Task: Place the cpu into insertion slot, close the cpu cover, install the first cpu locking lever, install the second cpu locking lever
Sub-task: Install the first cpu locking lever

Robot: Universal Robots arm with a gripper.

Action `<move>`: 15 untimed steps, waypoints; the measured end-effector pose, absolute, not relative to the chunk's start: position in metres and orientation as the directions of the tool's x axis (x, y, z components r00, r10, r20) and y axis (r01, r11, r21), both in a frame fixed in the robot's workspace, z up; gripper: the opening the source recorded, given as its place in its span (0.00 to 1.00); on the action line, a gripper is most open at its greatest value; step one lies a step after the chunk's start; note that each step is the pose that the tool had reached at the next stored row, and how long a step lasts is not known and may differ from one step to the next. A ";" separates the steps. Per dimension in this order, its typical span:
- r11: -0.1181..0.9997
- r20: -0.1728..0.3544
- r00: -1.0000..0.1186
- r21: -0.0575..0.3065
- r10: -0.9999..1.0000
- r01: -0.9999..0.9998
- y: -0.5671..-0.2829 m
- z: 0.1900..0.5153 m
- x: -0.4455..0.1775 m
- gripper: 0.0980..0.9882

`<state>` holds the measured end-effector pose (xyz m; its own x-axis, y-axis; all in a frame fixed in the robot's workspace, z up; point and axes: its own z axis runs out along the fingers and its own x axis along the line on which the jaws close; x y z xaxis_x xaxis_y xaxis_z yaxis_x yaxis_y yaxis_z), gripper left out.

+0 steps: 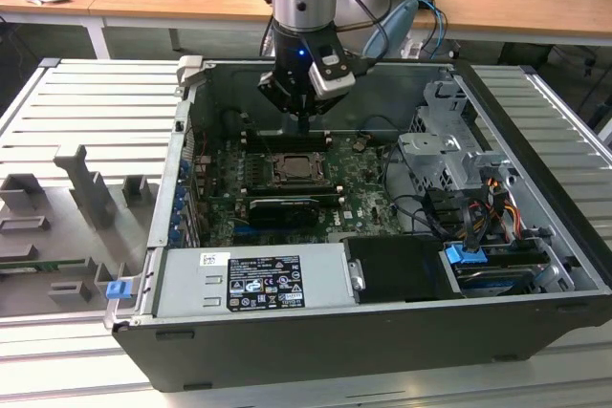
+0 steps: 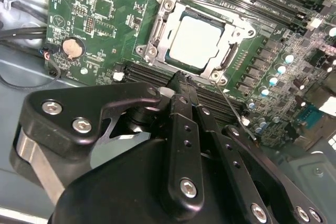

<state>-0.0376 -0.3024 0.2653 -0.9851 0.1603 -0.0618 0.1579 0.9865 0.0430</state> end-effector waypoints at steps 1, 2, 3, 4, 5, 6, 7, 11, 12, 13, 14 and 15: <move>0.988 -0.062 -0.986 0.043 0.153 0.151 -0.302 0.265 -0.038 0.01; 0.988 -0.062 -0.987 0.043 0.149 0.146 -0.302 0.265 -0.038 0.01; 0.989 -0.062 -0.988 0.043 0.141 0.138 -0.302 0.265 -0.038 0.01; 0.991 -0.062 -0.989 0.043 0.133 0.131 -0.302 0.265 -0.038 0.01; 0.992 -0.062 -0.990 0.043 0.125 0.122 -0.302 0.265 -0.038 0.01; 0.992 -0.062 -0.991 0.043 0.120 0.117 -0.302 0.265 -0.038 0.01; 0.993 -0.062 -0.991 0.043 0.115 0.112 -0.302 0.265 -0.038 0.01; 0.999 -0.062 -0.998 0.043 0.011 0.009 -0.302 0.265 -0.038 0.01; 0.999 -0.062 -0.998 0.043 0.006 0.004 -0.302 0.265 -0.038 0.01; 0.999 -0.062 -0.998 0.043 0.001 -0.001 -0.302 0.265 -0.038 0.01; 0.999 -0.062 -0.998 0.043 -0.010 -0.012 -0.302 0.265 -0.038 0.01; 0.999 -0.062 -0.998 0.043 -0.015 -0.017 -0.302 0.265 -0.038 0.01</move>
<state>-0.0376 -0.3024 0.2653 -0.9980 -0.0147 -0.0617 -0.0174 0.9989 0.0430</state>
